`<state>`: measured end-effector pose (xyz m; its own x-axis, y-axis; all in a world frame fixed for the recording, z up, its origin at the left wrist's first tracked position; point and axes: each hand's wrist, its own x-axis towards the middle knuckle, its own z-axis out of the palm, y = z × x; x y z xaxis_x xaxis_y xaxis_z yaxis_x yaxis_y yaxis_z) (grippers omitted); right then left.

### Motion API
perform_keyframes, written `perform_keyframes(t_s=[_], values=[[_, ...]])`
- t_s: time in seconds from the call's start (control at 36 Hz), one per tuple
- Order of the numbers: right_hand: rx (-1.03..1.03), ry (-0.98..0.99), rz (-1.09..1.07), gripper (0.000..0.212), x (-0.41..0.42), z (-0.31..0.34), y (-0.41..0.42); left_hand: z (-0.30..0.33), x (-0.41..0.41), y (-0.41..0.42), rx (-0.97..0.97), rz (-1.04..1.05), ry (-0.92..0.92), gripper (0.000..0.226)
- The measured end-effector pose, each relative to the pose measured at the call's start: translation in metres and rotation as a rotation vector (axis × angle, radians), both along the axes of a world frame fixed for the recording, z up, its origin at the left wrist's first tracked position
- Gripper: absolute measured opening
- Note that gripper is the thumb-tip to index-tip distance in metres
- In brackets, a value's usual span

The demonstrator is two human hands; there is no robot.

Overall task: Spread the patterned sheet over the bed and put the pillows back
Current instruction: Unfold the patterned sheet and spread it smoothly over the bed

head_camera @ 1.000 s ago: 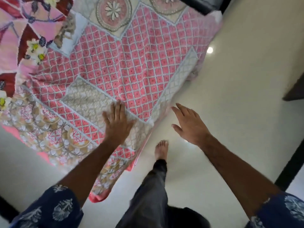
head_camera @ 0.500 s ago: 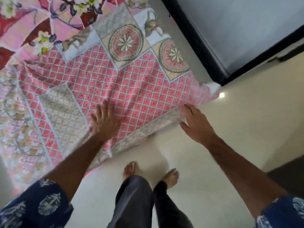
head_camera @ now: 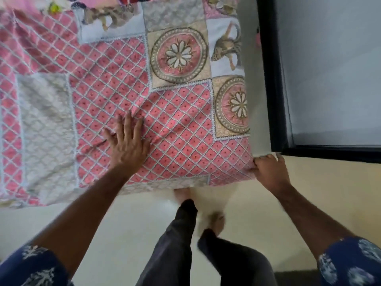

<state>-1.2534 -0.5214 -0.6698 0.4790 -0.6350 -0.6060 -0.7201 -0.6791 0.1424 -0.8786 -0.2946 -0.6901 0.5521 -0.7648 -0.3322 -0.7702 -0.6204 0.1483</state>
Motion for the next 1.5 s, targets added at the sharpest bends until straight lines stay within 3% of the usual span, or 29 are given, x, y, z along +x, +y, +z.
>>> perform_keyframes(t_s=[0.06,0.19,0.42,0.61,0.69,0.86,0.92,1.0,1.08,1.25,1.31,1.42,1.5], values=[[0.02,0.039,0.115,0.024,-0.001,0.007,-0.003,0.003,0.0,0.0,0.011,-0.012,0.001,0.067],[0.049,-0.011,0.3,0.029,-0.019,0.023,-0.006,0.012,-0.003,-0.006,0.066,-0.013,0.008,0.071],[0.18,-0.011,0.297,0.041,-0.043,0.018,-0.014,0.027,-0.019,-0.02,0.124,0.031,0.04,0.078],[0.332,0.136,0.299,0.011,-0.04,0.045,-0.017,0.04,-0.043,-0.033,0.184,0.092,0.078,0.081],[0.375,0.214,0.319,0.022,-0.036,0.049,-0.018,0.043,-0.054,-0.039,0.195,0.148,0.119,0.084],[0.413,0.236,0.586,0.014,-0.002,0.04,-0.049,0.04,-0.065,-0.061,0.15,0.184,0.118,0.083],[0.391,0.217,0.577,0.019,0.011,0.032,-0.077,0.034,-0.063,-0.07,0.117,0.169,0.097,0.081],[0.388,0.125,0.3,0.035,0.054,0.026,-0.131,0.029,-0.055,-0.086,0.051,0.162,0.079,0.077],[0.311,-0.162,0.036,0.038,0.116,0.03,-0.19,0.026,-0.045,-0.105,0.02,0.175,0.064,0.078],[0.059,-0.679,0.048,0.044,0.257,0.052,-0.275,0.024,-0.031,-0.134,0.007,0.231,0.07,0.075],[0.072,-0.709,0.143,0.05,0.302,0.05,-0.298,0.023,-0.029,-0.142,0.04,0.269,0.076,0.077],[0.122,-0.556,0.257,0.064,0.364,0.041,-0.33,0.028,-0.029,-0.165,0.088,0.386,0.091,0.077],[0.177,-0.564,0.323,0.047,0.383,0.043,-0.349,0.033,-0.03,-0.187,0.111,0.499,0.107,0.077]])
